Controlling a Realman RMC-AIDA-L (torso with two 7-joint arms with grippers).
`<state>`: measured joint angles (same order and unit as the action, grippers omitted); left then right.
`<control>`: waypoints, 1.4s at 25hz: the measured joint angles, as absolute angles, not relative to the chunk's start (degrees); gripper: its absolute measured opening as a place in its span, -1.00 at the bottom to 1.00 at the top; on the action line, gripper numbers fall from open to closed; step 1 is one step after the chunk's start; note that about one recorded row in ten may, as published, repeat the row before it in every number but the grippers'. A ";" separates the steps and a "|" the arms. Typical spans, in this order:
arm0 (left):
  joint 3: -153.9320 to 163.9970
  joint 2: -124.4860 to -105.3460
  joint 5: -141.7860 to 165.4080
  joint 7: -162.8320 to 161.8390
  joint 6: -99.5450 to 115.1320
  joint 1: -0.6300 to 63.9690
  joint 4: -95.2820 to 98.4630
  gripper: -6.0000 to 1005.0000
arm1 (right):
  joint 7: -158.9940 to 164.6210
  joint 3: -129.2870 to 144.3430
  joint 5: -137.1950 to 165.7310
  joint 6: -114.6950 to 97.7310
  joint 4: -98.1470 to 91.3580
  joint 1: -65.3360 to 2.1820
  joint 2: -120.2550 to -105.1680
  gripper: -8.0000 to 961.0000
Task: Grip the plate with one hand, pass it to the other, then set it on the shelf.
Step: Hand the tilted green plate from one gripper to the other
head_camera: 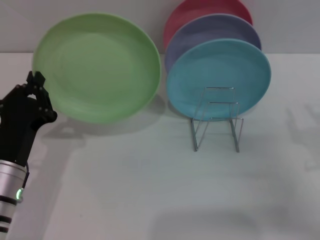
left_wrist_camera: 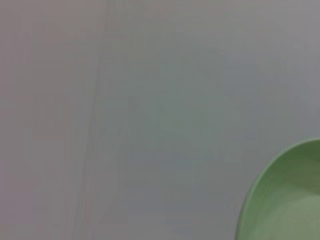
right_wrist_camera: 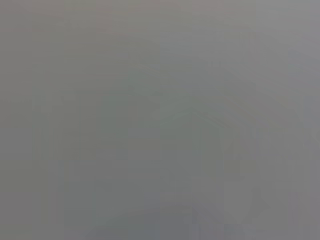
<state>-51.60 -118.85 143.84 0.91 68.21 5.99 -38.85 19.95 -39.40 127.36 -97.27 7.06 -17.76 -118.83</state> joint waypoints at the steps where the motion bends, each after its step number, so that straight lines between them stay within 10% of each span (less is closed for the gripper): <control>1: -51.47 -118.85 143.83 0.91 68.21 5.98 -38.71 -0.93 | 19.95 -38.81 127.36 -97.40 7.19 -17.65 -118.94 0.13; 35: -36.29 -118.97 124.92 32.07 69.39 0.54 -48.08 -0.92 | 10.51 -21.02 127.35 -74.89 27.07 -22.80 -119.30 0.11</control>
